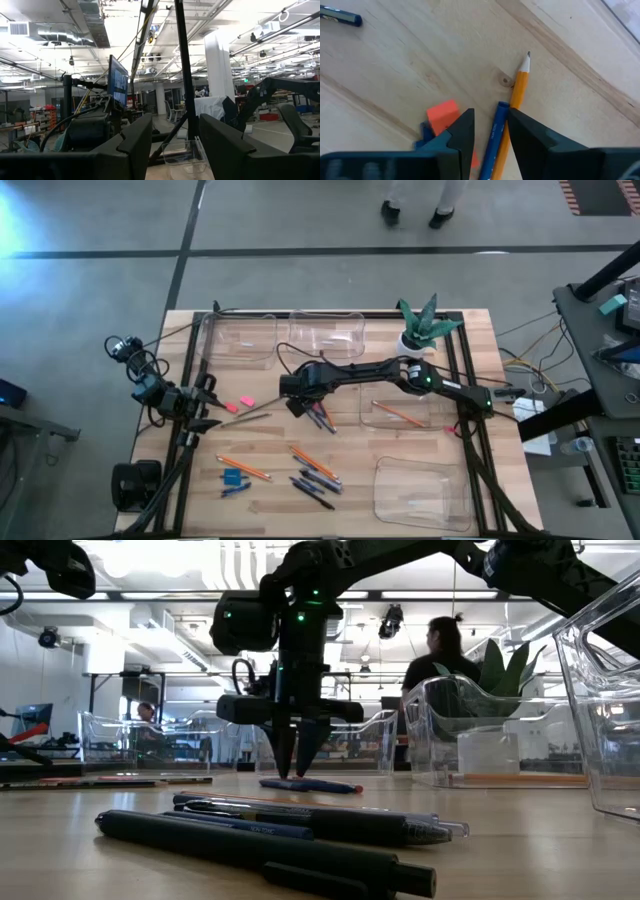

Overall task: Sort crayons/erasers/pens/pencils in bins
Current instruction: Put the blue crayon into the top right transparent bin, then put the orange pencil into the middle transparent bin

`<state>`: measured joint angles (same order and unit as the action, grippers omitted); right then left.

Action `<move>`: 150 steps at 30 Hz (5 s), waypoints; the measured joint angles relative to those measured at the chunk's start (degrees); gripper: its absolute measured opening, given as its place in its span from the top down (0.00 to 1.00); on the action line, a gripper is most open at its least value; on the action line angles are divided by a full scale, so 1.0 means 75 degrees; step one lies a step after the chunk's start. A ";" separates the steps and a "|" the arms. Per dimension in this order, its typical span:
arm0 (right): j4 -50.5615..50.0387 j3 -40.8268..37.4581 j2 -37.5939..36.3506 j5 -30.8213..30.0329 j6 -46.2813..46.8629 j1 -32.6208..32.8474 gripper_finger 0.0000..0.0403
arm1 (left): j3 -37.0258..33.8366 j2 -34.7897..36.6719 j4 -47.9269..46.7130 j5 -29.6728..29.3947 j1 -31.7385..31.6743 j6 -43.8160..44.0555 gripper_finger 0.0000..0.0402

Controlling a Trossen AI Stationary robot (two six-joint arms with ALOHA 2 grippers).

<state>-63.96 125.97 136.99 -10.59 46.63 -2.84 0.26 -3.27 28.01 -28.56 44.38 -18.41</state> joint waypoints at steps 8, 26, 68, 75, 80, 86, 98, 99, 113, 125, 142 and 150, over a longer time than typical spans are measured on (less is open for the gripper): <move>-0.0107 -0.0006 -0.0003 0.0231 -0.0017 -0.0068 0.77 | 0.0002 0.0000 0.0002 0.0000 0.0000 0.0000 0.62; -0.0062 -0.0547 -0.0055 0.0473 -0.0043 0.0001 0.87 | 0.0000 0.0002 0.0001 0.0001 -0.0001 0.0001 0.62; 0.0228 -0.0480 -0.2544 -0.1943 -0.1971 -0.1385 0.97 | 0.0000 0.0001 0.0000 0.0003 -0.0002 0.0001 0.62; 0.0272 -0.0498 -0.1745 -0.1745 -0.2025 -0.1863 0.97 | -0.0001 0.0003 0.0003 0.0003 -0.0003 0.0003 0.62; 0.0457 -0.0504 -0.1369 -0.1733 -0.2035 -0.2001 0.97 | 0.0002 0.0002 0.0000 0.0001 0.0000 0.0002 0.62; 0.0434 -0.0504 -0.1100 -0.1546 -0.2052 -0.2128 0.97 | -0.0001 0.0000 0.0000 0.0000 0.0000 0.0000 0.62; 0.0457 -0.0539 -0.0855 -0.1527 -0.2045 -0.2126 0.93 | 0.0000 0.0003 0.0000 0.0002 -0.0003 0.0001 0.62; 0.0457 -0.0539 -0.0842 -0.1527 -0.2018 -0.2126 0.92 | 0.0000 0.0002 0.0001 0.0001 0.0000 0.0001 0.62; 0.0351 -0.0548 -0.0937 -0.1186 -0.2104 -0.2126 0.73 | 0.0000 0.0003 0.0000 0.0000 0.0000 0.0001 0.62; -0.0450 -0.0466 -0.2451 -0.1166 -0.1316 -0.1562 0.67 | 0.0002 0.0003 0.0003 0.0003 -0.0003 0.0000 0.62; -0.2241 -0.0740 -0.1823 -0.0867 0.0386 -0.0094 0.65 | 0.0001 0.0001 0.0001 0.0000 -0.0001 0.0000 0.62; -0.2356 -0.1139 -0.1530 -0.0550 0.0181 -0.0106 0.65 | 0.0000 0.0000 0.0001 0.0000 -0.0001 0.0001 0.62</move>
<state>-81.62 117.43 125.51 -14.72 47.99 -3.64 0.26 -3.27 28.02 -28.56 44.37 -18.40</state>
